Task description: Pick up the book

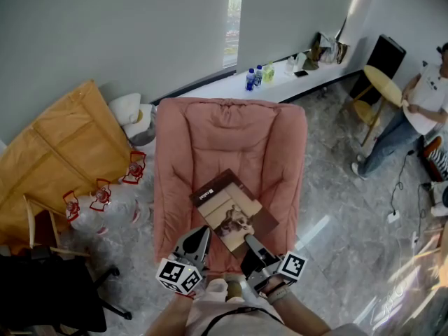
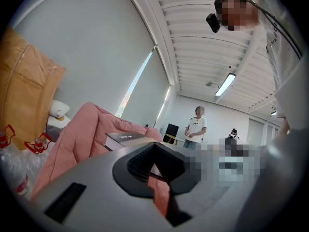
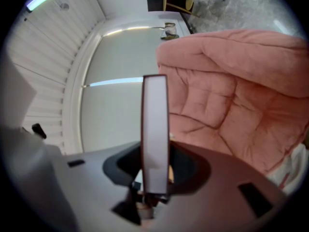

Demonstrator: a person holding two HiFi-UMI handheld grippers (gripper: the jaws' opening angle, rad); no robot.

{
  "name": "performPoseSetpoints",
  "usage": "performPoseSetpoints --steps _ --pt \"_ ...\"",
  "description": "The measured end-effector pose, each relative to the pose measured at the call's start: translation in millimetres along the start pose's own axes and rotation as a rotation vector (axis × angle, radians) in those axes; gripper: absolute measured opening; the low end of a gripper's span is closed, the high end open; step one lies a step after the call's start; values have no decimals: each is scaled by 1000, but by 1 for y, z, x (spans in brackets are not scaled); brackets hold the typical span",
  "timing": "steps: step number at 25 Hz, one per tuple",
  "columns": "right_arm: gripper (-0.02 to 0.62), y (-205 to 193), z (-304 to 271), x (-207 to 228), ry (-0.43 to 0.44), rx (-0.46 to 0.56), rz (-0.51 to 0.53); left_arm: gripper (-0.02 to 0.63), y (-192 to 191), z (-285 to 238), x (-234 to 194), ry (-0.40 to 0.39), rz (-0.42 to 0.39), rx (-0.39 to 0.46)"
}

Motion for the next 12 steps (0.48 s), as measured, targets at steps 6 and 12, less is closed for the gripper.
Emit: performPoseSetpoints --steps 6,12 --pt "158 -1 -2 3 -8 8 11 21 0 3 -5 4 6 -2" --pt "158 -1 -3 3 -12 8 19 21 -2 4 -8 -1 9 -13"
Point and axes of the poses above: the fingertips, and each gripper's own axes: z backward along the fingers, x to its right, y out of its top, the point moved 7 cm from there along z, backward along the fingers, and after that the axes turned 15 degrees about x, right-handed, at the moved point
